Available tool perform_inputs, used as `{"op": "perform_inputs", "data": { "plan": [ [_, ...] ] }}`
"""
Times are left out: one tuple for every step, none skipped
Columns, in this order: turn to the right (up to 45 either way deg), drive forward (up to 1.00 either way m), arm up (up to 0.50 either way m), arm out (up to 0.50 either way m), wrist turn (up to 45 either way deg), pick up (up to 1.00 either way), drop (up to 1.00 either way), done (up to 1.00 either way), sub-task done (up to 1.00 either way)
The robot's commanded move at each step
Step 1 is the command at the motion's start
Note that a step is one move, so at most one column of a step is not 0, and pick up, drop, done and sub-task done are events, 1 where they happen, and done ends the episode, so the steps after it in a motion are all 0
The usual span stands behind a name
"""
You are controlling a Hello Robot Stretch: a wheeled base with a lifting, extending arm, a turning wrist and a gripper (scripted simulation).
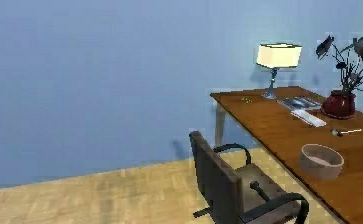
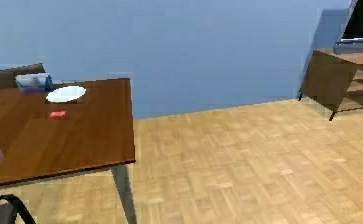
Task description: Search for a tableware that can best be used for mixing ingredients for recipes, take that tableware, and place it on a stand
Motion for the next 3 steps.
{"op": "perform_inputs", "data": {
  "plan": [
    [45.0, 0.0, 0.0, 0.0, 0.0, 0.0, 0.0, 0.0, 0.0],
    [9.0, 0.0, 0.0, 0.0, 0.0, 0.0, 0.0, 0.0, 0.0],
    [0.0, 0.4, 0.0, 0.0, 0.0, 0.0, 0.0, 0.0, 0.0]
  ]
}}
